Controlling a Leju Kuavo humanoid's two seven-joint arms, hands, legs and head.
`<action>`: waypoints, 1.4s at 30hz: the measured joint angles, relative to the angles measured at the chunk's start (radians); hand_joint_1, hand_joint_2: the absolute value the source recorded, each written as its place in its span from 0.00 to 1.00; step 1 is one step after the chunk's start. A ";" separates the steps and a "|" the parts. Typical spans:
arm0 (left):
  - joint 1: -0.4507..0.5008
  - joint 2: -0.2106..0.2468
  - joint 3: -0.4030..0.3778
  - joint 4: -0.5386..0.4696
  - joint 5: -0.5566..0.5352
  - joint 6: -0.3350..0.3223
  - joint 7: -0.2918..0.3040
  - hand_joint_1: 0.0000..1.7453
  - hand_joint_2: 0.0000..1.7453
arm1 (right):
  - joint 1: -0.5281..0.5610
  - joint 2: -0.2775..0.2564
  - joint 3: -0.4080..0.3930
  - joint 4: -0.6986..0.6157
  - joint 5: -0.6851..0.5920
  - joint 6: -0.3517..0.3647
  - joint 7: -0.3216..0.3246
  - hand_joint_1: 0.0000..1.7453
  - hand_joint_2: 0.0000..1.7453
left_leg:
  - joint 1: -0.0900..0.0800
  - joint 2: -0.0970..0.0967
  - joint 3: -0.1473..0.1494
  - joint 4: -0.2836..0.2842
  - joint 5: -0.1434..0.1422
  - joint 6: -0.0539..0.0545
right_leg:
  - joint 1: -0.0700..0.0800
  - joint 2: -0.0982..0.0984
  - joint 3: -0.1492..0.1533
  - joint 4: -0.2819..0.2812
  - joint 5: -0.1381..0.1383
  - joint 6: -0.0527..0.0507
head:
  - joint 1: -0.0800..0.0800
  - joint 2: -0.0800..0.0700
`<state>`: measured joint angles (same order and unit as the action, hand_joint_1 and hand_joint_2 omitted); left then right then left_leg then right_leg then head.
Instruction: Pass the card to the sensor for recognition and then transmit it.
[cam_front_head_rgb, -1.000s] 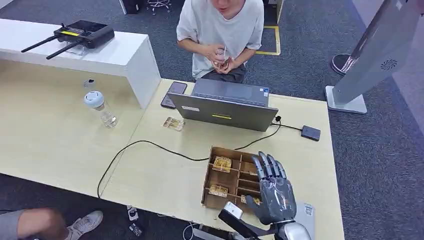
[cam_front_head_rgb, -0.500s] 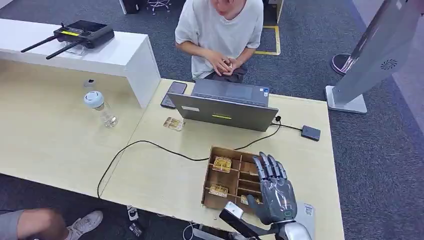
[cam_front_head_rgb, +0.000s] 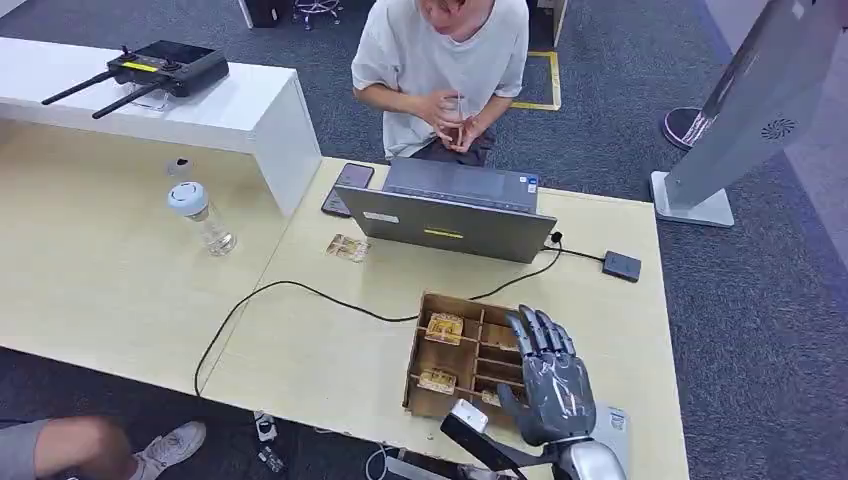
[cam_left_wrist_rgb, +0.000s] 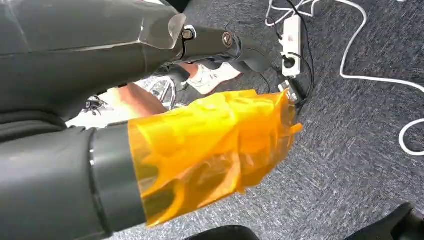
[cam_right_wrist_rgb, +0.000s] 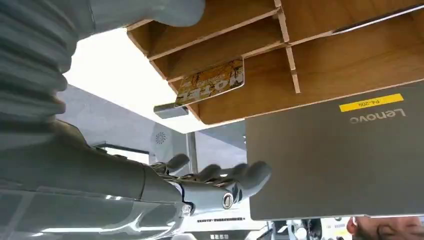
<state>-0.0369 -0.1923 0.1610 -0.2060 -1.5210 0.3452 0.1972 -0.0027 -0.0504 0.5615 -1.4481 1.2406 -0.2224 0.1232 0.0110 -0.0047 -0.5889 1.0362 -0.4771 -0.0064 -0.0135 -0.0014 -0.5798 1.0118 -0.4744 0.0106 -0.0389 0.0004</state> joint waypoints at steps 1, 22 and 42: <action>0.000 0.000 0.000 0.000 -0.001 0.000 0.000 0.00 0.00 | -0.002 0.000 0.000 0.001 0.000 0.002 0.000 0.18 1.00 | 0.000 0.000 0.000 0.000 0.000 0.000 | 0.000 0.000 0.000 0.000 0.000 0.000 | 0.000 0.000; -0.001 0.000 -0.002 0.000 -0.011 -0.008 0.000 0.00 0.00 | -0.045 0.000 -0.003 0.060 0.002 0.027 0.003 0.21 1.00 | 0.000 0.000 0.000 0.000 0.000 0.000 | 0.000 0.000 0.000 0.000 0.000 0.000 | 0.000 0.000; -0.001 0.000 -0.002 0.000 -0.014 -0.010 0.000 0.00 0.00 | -0.061 0.000 -0.003 0.080 0.003 0.035 0.012 0.75 1.00 | 0.000 0.000 0.000 0.000 0.000 0.000 | 0.000 0.000 0.000 0.000 0.000 0.000 | 0.000 0.000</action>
<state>-0.0380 -0.1923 0.1587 -0.2060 -1.5354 0.3357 0.1968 -0.0636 -0.0504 0.5585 -1.3680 1.2436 -0.1877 0.1350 0.0110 -0.0047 -0.5888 1.0362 -0.4770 -0.0064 -0.0135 -0.0015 -0.5799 1.0118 -0.4744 0.0106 -0.0389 0.0004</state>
